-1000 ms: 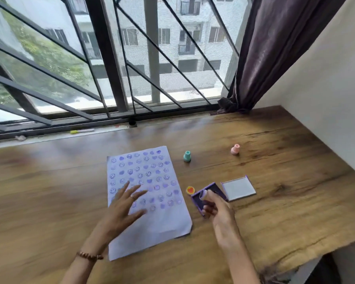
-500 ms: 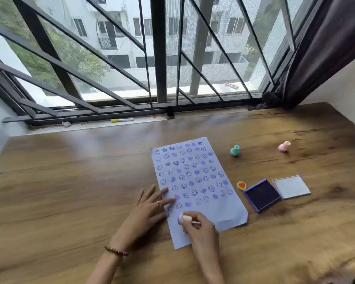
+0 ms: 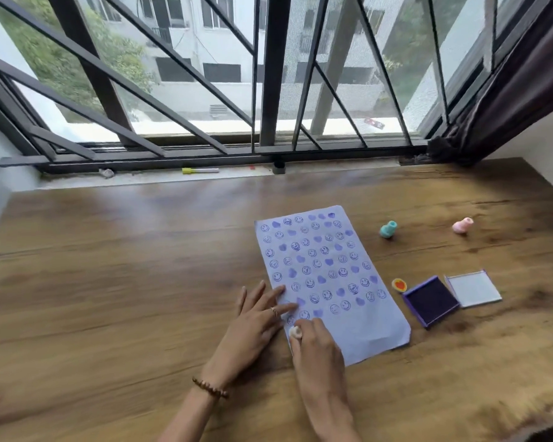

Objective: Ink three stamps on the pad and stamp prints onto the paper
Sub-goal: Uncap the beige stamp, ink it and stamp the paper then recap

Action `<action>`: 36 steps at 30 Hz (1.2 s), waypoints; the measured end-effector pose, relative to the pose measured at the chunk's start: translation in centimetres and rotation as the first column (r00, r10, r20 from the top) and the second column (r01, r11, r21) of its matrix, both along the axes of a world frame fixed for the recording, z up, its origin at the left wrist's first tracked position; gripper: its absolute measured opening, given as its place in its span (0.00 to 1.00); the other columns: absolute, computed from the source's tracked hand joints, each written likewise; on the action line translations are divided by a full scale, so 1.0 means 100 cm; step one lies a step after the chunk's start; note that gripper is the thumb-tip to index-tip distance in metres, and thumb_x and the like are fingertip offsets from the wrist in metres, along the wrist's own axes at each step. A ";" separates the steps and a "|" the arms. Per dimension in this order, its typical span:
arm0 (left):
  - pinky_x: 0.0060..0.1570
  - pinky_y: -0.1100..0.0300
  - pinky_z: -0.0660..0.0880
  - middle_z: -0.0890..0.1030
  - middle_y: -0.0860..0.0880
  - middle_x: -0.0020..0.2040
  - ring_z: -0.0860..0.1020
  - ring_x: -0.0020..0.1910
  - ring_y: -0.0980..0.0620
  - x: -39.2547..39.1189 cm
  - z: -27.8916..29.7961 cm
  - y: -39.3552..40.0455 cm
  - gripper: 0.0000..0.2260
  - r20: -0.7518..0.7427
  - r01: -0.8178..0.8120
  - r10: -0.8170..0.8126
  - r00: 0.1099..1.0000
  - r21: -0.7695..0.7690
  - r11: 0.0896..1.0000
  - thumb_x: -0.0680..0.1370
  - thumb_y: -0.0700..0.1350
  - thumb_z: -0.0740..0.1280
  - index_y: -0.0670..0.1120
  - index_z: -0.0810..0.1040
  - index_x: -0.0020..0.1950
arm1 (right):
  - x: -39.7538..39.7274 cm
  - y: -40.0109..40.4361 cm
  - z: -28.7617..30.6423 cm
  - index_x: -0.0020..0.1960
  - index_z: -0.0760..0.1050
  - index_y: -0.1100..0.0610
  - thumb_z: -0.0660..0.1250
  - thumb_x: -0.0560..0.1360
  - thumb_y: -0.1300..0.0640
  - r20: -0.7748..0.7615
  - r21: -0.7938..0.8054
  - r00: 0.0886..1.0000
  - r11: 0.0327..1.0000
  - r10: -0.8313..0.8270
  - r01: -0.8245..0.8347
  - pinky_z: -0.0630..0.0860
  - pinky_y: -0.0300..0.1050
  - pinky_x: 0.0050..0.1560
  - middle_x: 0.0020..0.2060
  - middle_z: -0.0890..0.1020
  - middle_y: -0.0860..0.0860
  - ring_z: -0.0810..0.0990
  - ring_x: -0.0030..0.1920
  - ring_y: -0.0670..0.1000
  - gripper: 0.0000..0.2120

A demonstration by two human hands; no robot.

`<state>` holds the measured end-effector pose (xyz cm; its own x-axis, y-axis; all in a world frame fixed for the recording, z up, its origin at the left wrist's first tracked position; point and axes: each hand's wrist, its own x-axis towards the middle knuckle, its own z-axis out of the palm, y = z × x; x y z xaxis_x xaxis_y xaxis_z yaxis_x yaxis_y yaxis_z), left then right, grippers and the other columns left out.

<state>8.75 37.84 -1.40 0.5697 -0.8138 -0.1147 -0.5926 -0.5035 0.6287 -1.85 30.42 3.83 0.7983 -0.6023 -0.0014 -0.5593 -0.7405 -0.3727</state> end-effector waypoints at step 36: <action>0.52 0.51 0.73 0.76 0.42 0.56 0.75 0.56 0.45 -0.058 0.045 -0.227 0.10 0.141 0.213 -0.213 0.967 0.016 0.977 0.77 0.41 0.61 0.45 0.76 0.57 | -0.080 -0.260 0.023 0.42 0.77 0.58 0.68 0.73 0.57 0.134 0.963 0.745 0.263 -0.654 0.058 0.76 0.35 0.25 0.31 0.79 0.51 0.75 0.25 0.44 0.04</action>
